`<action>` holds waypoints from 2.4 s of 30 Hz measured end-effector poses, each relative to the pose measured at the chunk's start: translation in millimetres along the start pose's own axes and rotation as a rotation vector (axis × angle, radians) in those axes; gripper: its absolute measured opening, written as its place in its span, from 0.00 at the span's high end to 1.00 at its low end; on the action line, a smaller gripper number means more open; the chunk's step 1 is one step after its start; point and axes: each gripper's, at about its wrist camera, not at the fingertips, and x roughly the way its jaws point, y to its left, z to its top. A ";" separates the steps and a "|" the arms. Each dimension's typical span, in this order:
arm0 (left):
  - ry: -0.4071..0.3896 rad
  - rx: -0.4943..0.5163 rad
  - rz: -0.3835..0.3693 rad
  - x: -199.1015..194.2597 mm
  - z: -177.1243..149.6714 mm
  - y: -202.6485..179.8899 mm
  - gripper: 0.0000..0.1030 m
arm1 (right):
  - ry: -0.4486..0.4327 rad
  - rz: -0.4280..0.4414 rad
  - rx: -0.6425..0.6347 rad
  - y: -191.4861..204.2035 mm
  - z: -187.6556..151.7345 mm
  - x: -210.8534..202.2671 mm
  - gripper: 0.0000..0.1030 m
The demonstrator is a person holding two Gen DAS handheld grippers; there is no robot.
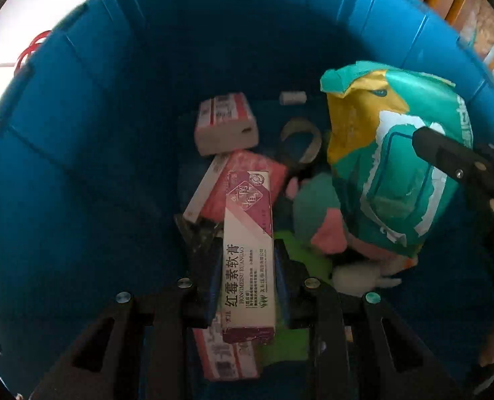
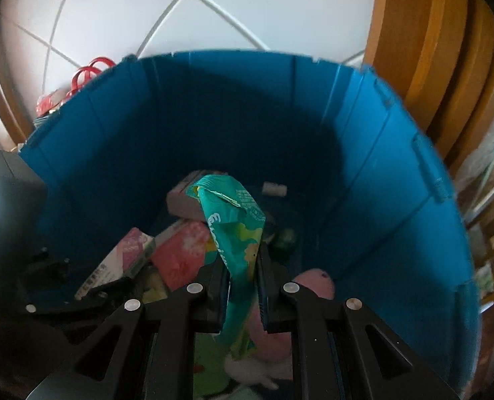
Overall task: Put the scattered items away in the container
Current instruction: 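Carry the tube and wipe pack into the blue crate and release both, then withdraw both tools from the crate back toward the pile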
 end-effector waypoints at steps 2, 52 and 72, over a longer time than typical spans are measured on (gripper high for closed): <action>0.014 -0.001 0.005 2.5 -3.2 -3.5 0.73 | 0.009 0.009 -0.001 -0.9 -2.6 8.8 0.86; -0.463 -0.049 0.053 -159.2 -109.2 25.6 0.25 | -0.292 0.093 0.087 2.1 -62.7 -158.0 0.00; -0.777 -0.269 0.189 -221.8 -260.0 270.5 0.12 | -0.527 0.154 0.020 226.0 -85.9 -217.4 0.00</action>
